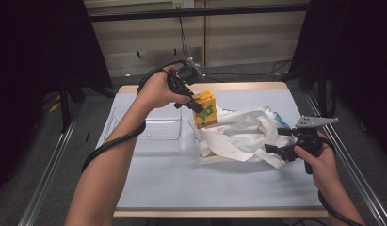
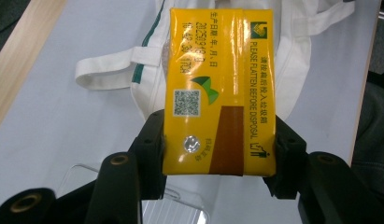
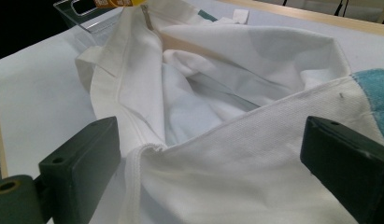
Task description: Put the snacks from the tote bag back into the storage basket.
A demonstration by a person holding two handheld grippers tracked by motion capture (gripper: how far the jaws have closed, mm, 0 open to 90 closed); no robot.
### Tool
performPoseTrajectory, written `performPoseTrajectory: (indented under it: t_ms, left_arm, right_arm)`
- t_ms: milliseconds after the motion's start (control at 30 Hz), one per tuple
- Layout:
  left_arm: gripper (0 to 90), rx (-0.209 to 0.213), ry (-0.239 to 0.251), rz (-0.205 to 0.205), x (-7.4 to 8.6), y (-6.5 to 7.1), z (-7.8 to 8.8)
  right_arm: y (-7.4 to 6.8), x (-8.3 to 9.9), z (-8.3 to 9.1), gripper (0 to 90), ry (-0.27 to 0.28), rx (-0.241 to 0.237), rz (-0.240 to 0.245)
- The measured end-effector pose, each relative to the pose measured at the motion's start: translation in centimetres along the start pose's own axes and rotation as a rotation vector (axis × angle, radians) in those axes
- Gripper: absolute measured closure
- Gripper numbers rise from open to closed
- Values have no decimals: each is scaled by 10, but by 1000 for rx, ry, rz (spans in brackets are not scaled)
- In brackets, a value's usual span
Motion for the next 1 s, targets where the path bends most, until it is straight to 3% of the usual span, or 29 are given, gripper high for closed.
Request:
performPoseTrajectory:
  t_ms: [367, 567, 933, 1000]
  left_arm:
    - [502, 4, 13, -3, 19, -6, 20]
    - [502, 0, 1, -26, 34, -10, 27]
    - [502, -2, -38, -29, 71, -25, 30]
    - [502, -13, -52, -51, 76, -27, 30]
  right_arm:
    - [-1, 0, -1, 47, -4, -2, 5]
    - [-1, 0, -1, 47, -5, -2, 3]
    - [-2, 0, -5, 47, -10, -11, 8]
    - [-2, 0, -6, 47, -13, -13, 7]
Point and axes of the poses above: each handheld gripper's, and its own axes: z roughly backward along the jaws, x roughly out of its underside, y roughly to its right, the point moved 2 cm from there along -z, roughly forward along the jaws
